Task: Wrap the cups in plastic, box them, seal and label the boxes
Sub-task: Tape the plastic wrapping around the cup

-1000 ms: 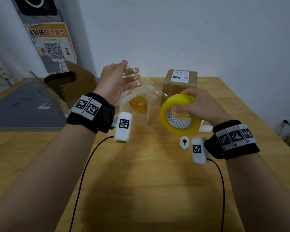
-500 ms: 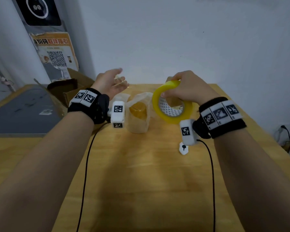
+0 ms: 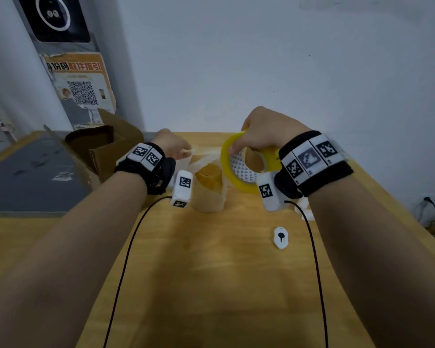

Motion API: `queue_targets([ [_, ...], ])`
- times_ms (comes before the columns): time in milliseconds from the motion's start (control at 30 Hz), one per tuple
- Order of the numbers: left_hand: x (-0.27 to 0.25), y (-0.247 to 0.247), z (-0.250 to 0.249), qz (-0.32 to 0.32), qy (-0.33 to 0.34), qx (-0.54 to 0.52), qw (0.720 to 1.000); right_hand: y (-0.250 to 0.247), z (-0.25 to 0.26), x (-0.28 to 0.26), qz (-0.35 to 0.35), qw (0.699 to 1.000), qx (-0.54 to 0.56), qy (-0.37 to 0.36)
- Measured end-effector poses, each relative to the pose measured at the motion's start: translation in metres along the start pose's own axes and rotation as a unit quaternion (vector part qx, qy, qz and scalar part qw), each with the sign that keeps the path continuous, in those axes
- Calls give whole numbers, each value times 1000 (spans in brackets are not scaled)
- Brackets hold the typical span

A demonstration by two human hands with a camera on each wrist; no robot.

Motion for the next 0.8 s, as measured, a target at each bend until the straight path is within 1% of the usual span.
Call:
queue_targets([
  [133,4,9,19,19,-28,84,996,9,-6,-6,12,1000,-17,11],
  [233,-1,10,24,-31,13,143,989,16,-15,-10,20,999,-21,17],
  [367,3,8,31,-74,50,179,980,27,-24,-15,25,999,7,26],
  [433,3,6,31,-70,53,155,984,28,-27,-17,17,999,18,28],
  [467,2,6,29,-57,55,121,989,28,-29,-18,9,999,22,28],
  [533,-5,6,23,-38,74,51,995,25,-33,-21,-7,999,32,30],
  [600,-10,6,17,-37,101,5,994,22,-36,-25,-17,998,40,34],
  [700,-20,12,18,-29,121,1,992,17,-42,-35,-19,999,30,37],
  [800,-24,18,28,-22,118,5,993,21,-50,-44,-3,998,30,50],
])
Point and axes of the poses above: each hand's wrist, its own x-axis towards the middle knuckle, its own y-axis out of the palm, z = x × y, the point moved 1 cm from there along x, towards the middle knuckle, and after that the axes turned 15 degrees about -y, right-handed, at the moved point
